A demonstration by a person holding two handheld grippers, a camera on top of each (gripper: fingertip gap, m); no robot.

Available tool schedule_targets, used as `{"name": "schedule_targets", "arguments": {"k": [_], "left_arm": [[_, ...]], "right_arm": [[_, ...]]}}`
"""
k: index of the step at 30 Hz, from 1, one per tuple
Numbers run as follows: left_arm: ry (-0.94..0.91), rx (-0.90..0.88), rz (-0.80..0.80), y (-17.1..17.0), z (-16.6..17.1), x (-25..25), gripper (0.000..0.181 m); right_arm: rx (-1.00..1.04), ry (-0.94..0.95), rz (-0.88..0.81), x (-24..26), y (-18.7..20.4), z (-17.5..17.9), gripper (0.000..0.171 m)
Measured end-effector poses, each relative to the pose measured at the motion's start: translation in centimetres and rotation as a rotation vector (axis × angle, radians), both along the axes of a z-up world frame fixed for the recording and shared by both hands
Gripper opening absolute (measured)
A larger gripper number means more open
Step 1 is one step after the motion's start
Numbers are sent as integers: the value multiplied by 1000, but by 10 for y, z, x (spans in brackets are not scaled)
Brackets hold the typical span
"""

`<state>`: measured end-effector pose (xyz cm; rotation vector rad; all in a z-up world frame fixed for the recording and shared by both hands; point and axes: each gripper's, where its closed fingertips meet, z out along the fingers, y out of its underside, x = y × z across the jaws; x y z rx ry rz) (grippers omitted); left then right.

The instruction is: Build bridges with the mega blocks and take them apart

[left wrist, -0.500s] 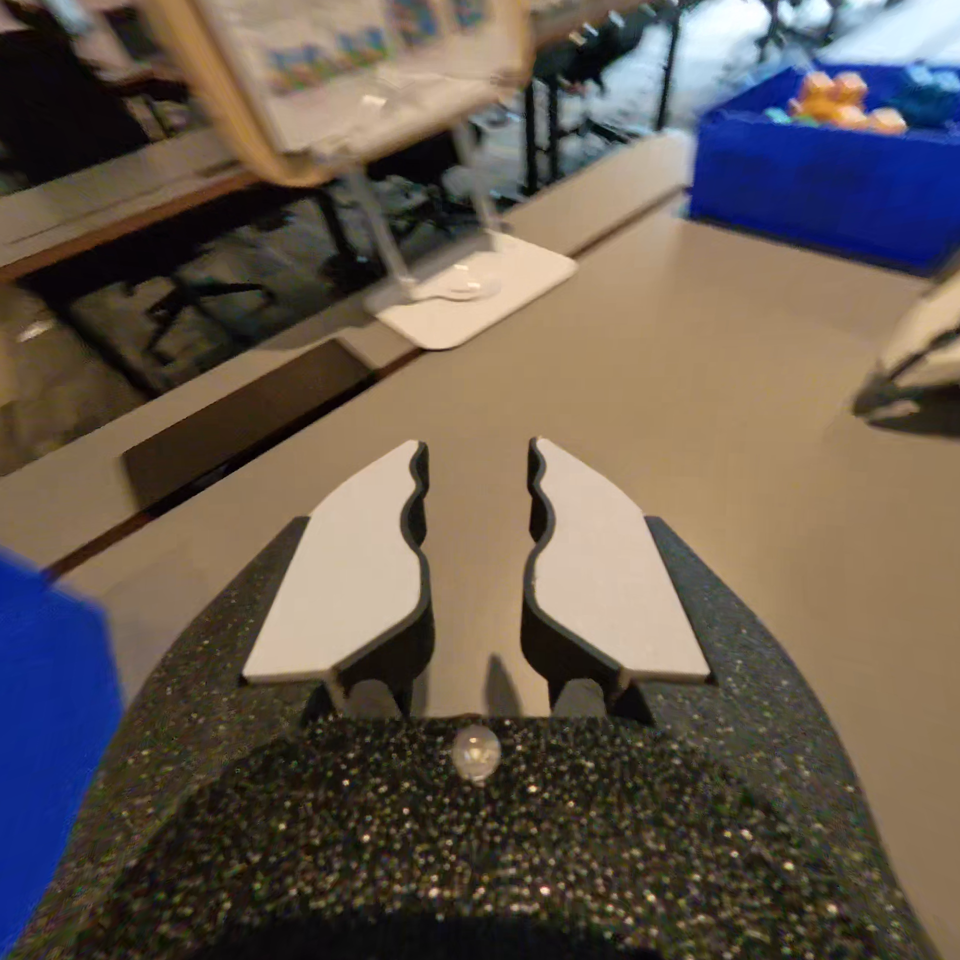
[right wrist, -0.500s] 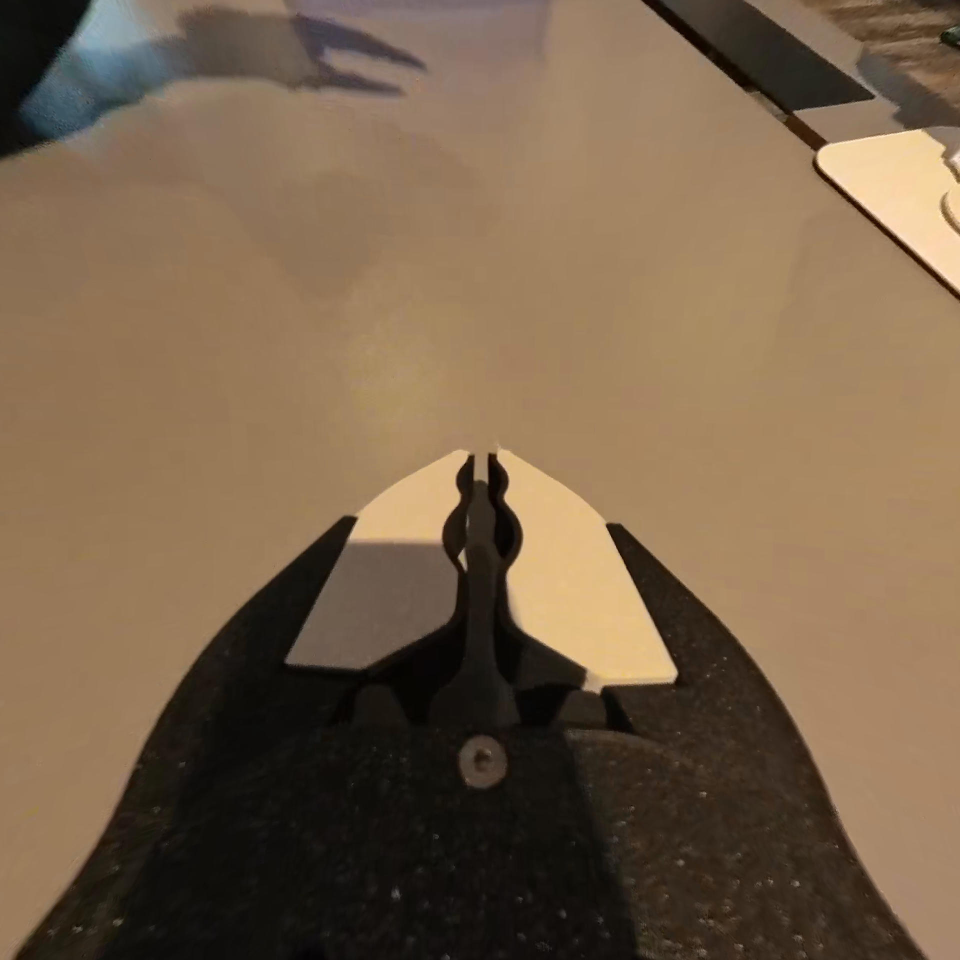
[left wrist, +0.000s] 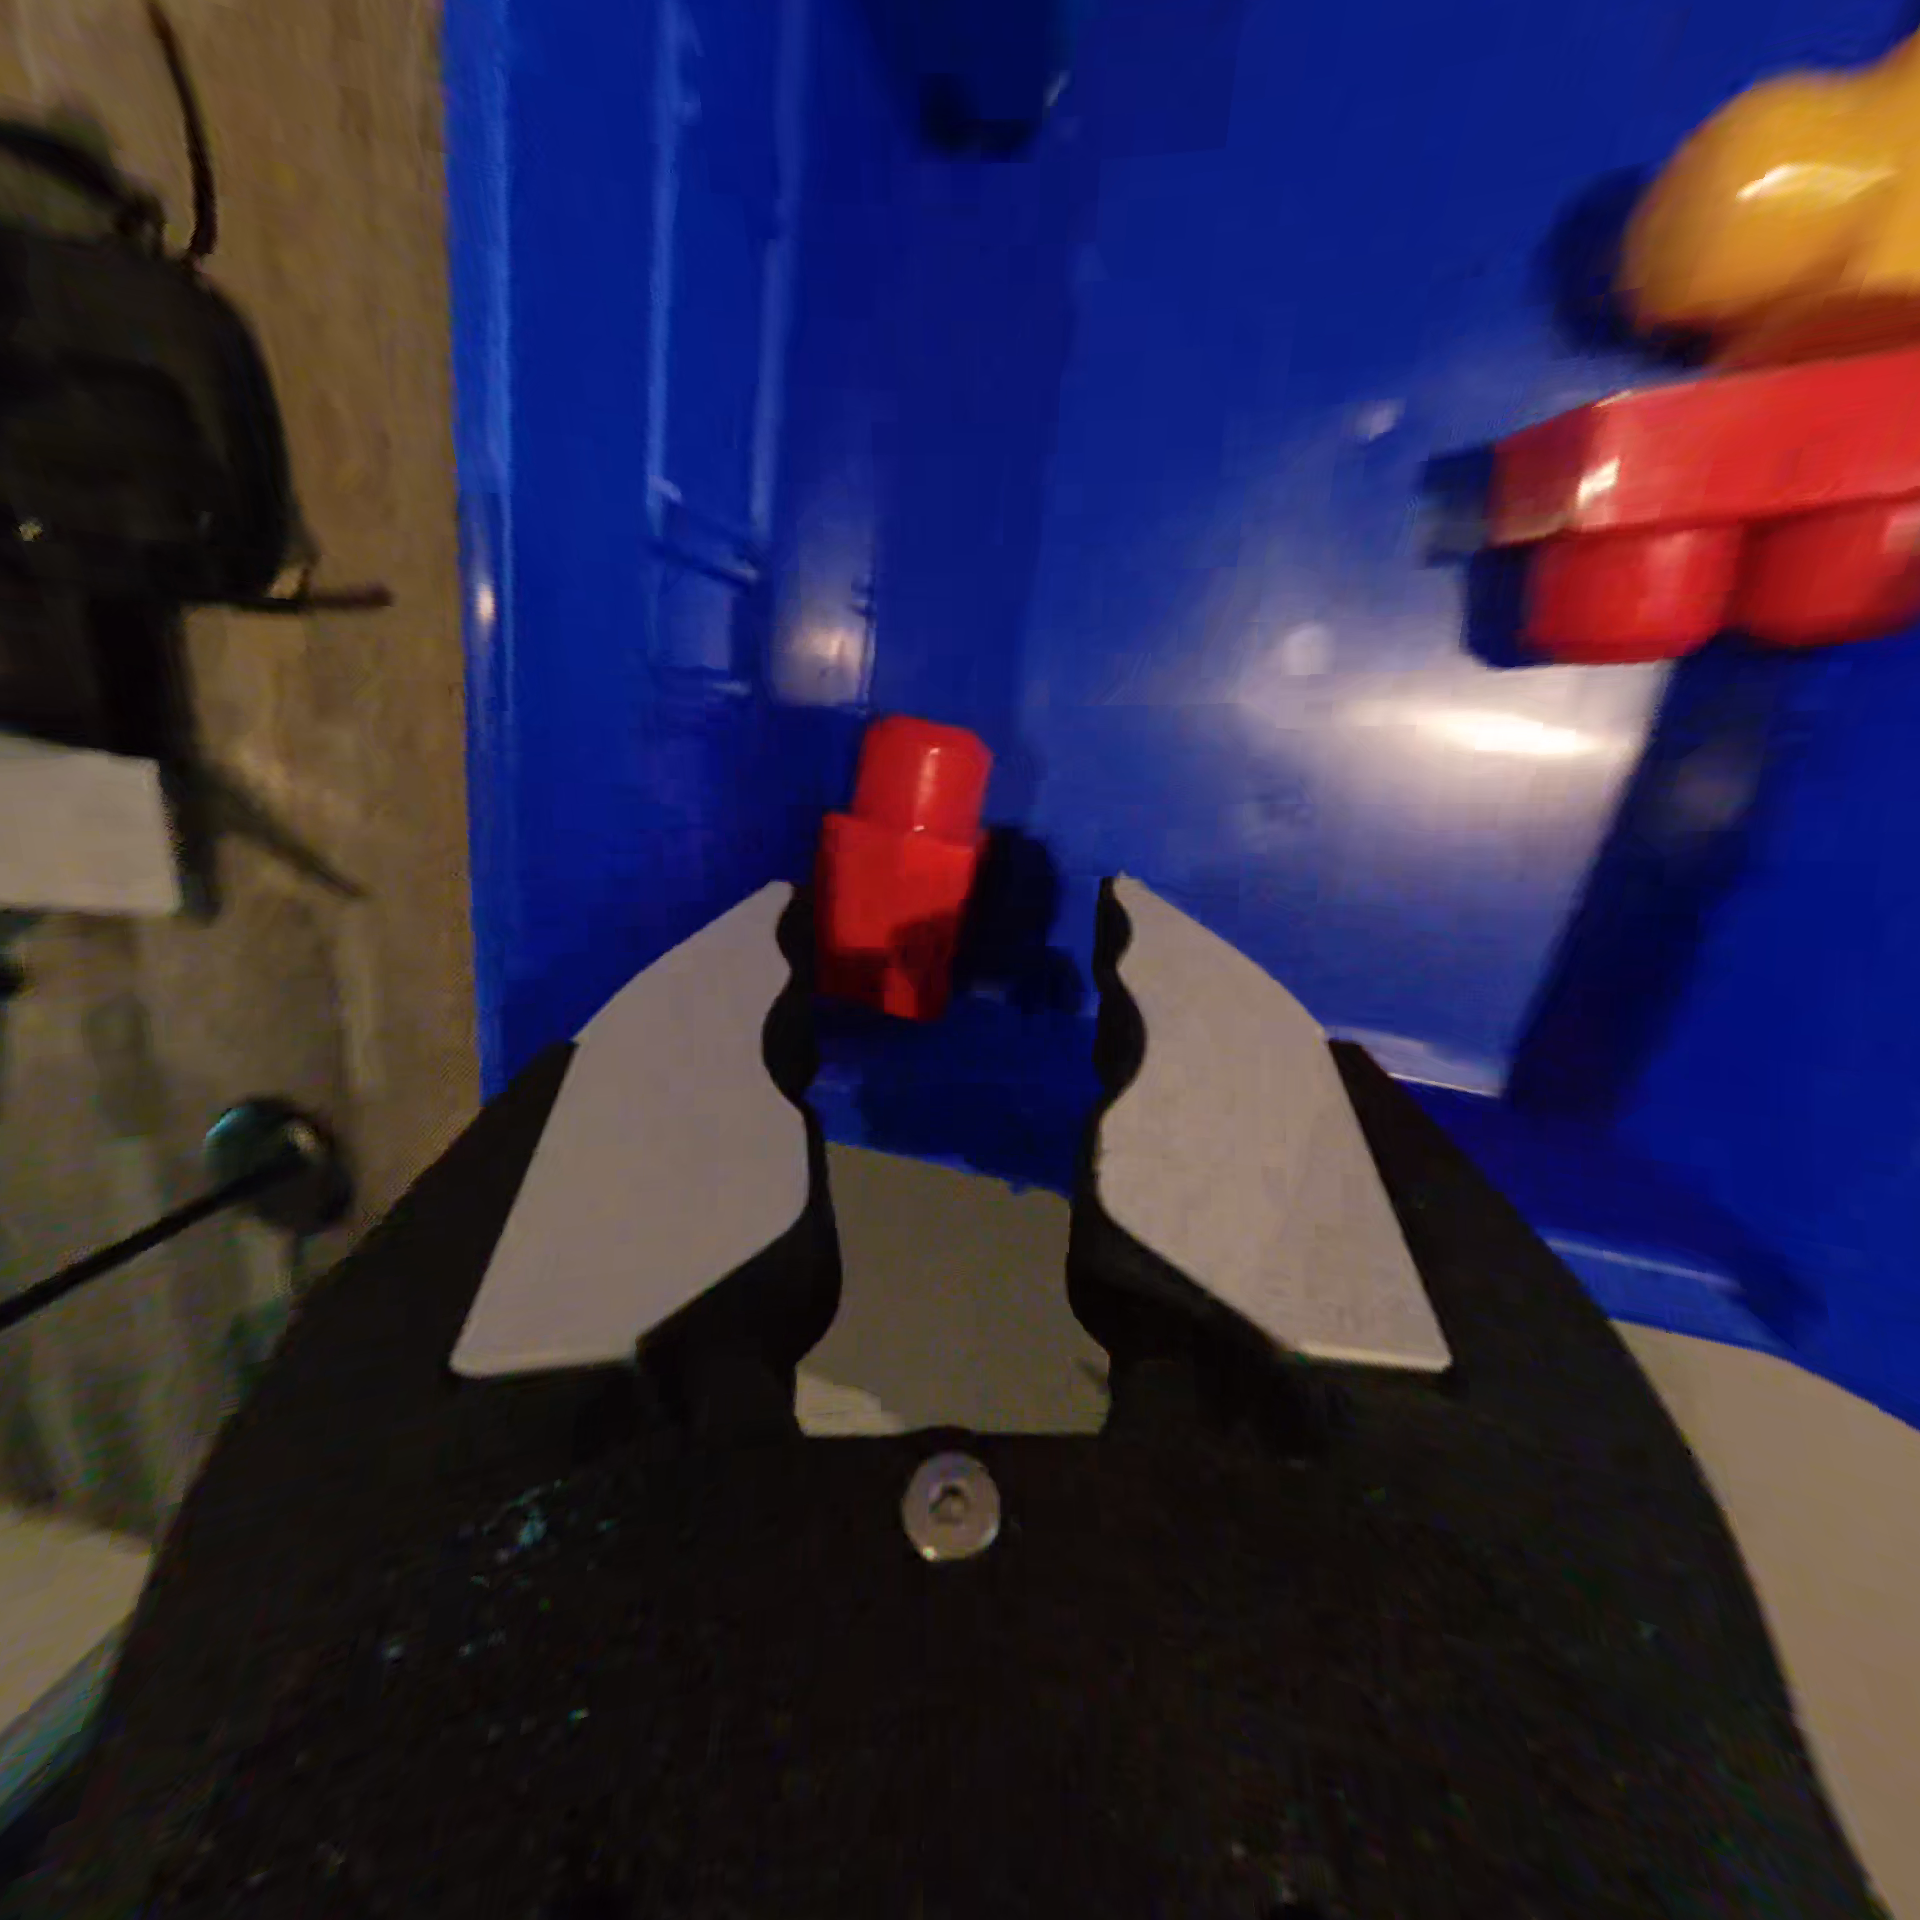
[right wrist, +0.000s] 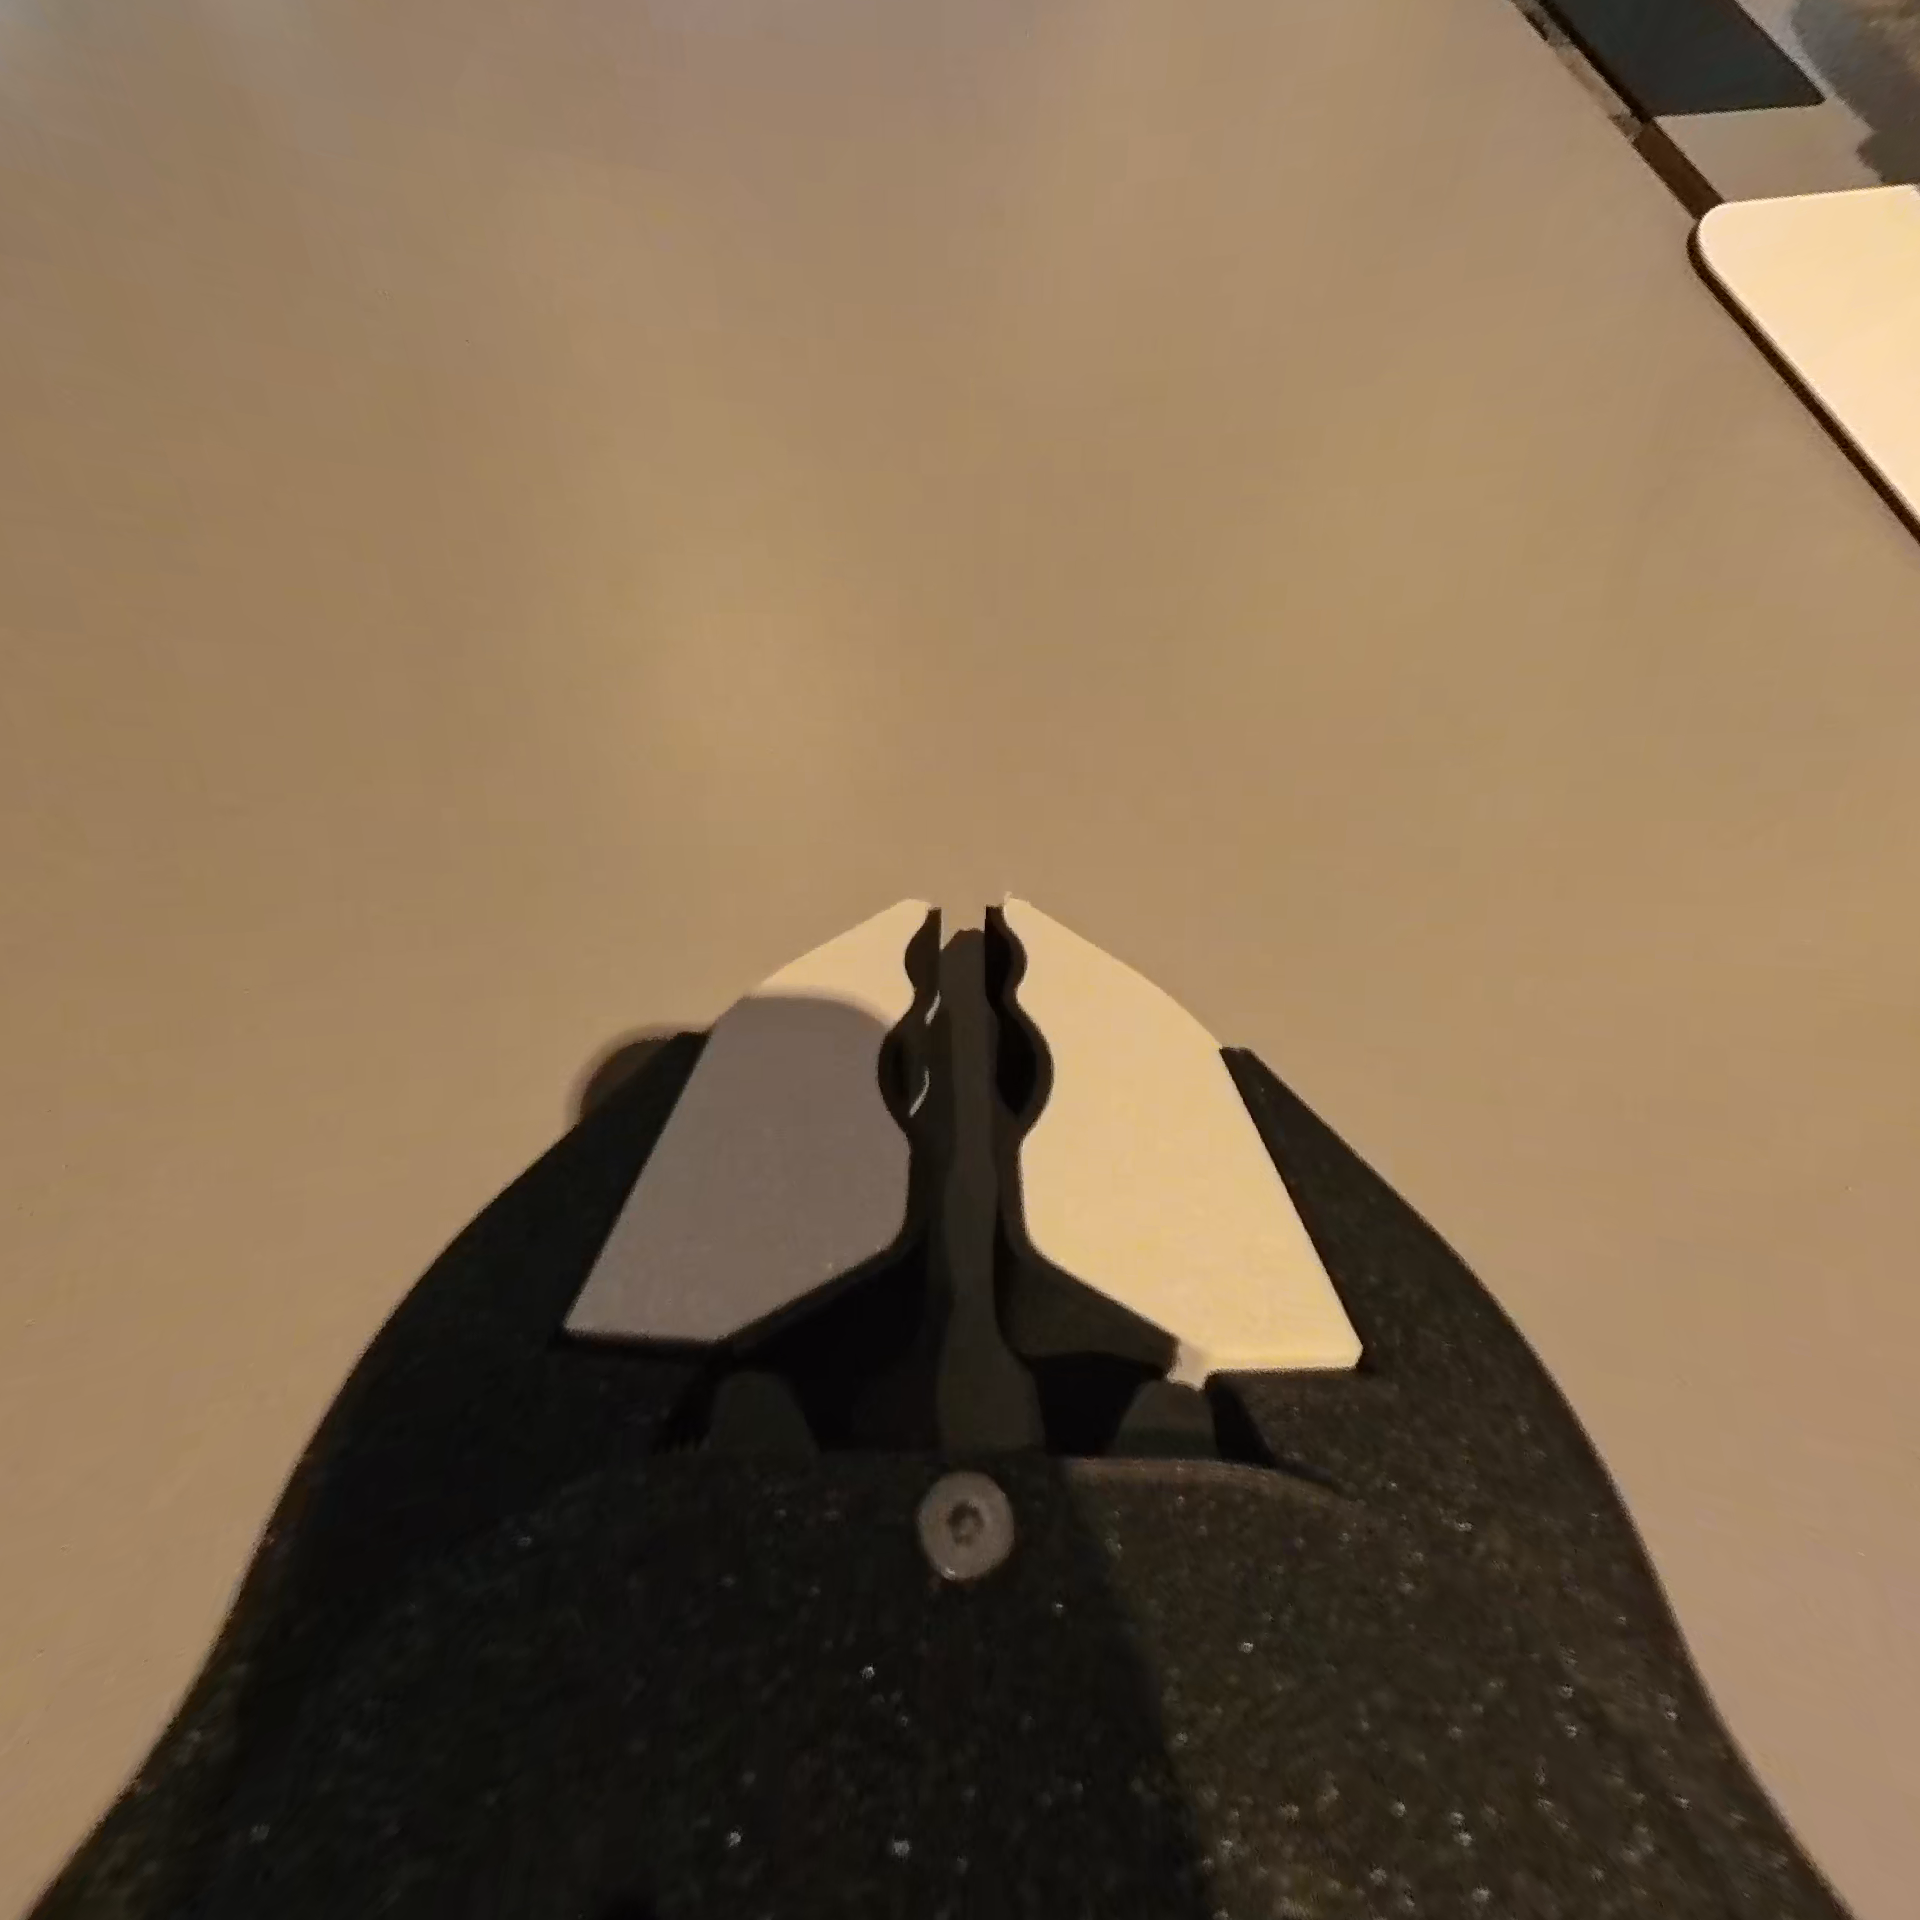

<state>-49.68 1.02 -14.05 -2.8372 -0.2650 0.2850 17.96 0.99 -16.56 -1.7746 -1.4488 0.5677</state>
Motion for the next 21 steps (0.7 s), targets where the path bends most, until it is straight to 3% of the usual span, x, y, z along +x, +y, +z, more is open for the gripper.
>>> {"name": "schedule_targets", "arguments": {"k": [1,4,15,18,21], "left_arm": [[11,-40,2,-2,-7,-5,51],[55,-69,-4,0,-15,-10,41],[138,-287,-41,-15,-18,-12,31],[158,-276,-106,-15,-16,-10,22],[157,-152,-117,-7,-2,-2,8]], "right_arm": [[1,1,1,0,0,0,8],[-5,-4,6,0,-1,-1,8],[13,-45,30,-1,-5,-5,11],[30,-61,34,-1,-6,-7,12],[32,-63,33,-1,-6,-7,11]]}}
